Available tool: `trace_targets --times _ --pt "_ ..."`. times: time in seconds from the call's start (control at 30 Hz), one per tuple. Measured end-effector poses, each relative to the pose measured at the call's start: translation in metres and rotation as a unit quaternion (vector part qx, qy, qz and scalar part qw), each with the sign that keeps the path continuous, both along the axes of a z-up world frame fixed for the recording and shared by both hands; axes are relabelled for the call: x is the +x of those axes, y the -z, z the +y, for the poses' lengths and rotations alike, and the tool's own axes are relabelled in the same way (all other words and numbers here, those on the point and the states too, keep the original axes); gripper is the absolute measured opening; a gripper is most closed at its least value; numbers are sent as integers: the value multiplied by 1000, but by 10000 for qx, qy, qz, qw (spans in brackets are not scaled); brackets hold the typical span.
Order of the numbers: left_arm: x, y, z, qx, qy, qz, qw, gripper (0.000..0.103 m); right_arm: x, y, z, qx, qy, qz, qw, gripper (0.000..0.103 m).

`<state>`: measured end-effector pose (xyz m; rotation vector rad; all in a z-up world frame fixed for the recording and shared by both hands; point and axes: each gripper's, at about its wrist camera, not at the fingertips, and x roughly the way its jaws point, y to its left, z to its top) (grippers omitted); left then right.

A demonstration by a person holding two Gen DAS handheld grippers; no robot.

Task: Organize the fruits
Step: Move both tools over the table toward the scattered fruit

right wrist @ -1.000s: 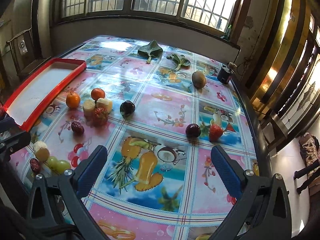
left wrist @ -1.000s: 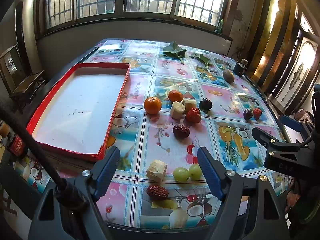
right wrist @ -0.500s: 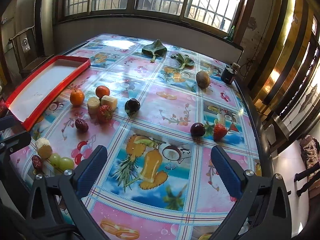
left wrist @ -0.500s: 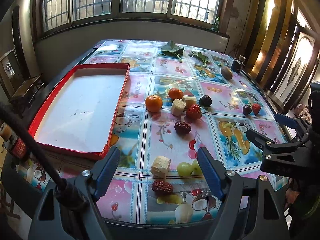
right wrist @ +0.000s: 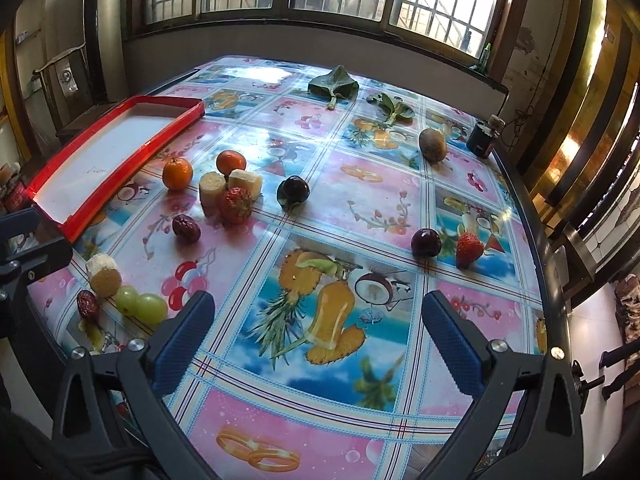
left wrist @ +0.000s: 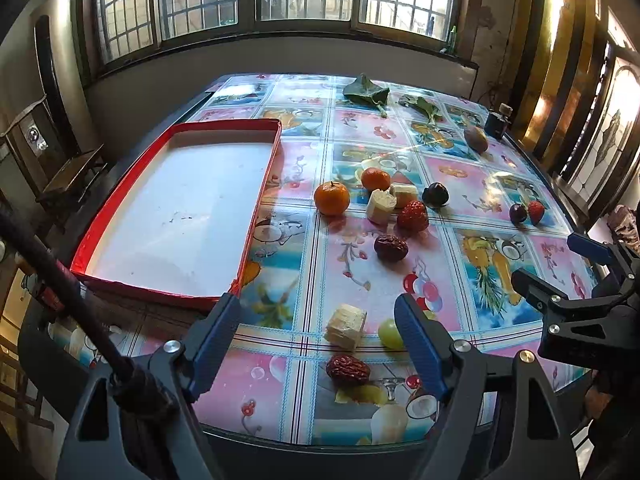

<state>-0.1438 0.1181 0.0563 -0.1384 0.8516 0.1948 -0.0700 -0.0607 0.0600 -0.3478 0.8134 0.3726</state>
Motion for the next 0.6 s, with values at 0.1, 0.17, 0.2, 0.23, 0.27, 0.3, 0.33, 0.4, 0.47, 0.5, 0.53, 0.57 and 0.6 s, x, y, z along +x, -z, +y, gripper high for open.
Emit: trace_targets --times 0.1,0.17,0.2,0.23,0.27,0.3,0.33,0.4,0.47,0.5,0.53,0.57,0.6 --pt "-1 2 1 -4 -40 34 10000 80 -1 0 0 10 -8 8 10000 103" --pt "-2 3 2 8 -54 67 10000 79 -1 1 1 -9 -10 17 10000 103" --pt "-2 4 1 24 -66 81 9999 80 -1 1 1 -9 -23 25 10000 103" --pt "-1 4 1 31 -65 85 9999 80 -2 1 2 -1 -33 35 10000 103" --pt "-1 4 1 34 -70 88 9999 80 -1 1 2 -8 -31 42 10000 103" --pt "-2 4 1 37 -74 92 9999 80 -2 1 3 -14 -34 38 10000 103" --pt "-2 5 1 37 -71 97 9999 80 -2 1 3 -15 -37 35 10000 103" --pt "-2 6 1 34 -63 114 9999 80 -3 1 4 -11 -43 36 10000 103" --pt "-3 6 2 27 -54 115 9999 80 -4 0 4 -6 -57 43 10000 103" --pt "-3 6 3 23 -53 116 9999 80 -4 0 5 -6 -64 44 10000 103" --pt "-4 6 4 10 -50 110 9999 80 -4 0 5 29 -90 60 9999 103" --pt "-5 6 5 -13 -41 103 9999 80 -4 1 4 128 -148 121 9997 103" --pt "-5 7 6 -29 -26 109 9999 80 -3 2 3 338 -254 272 9987 103"
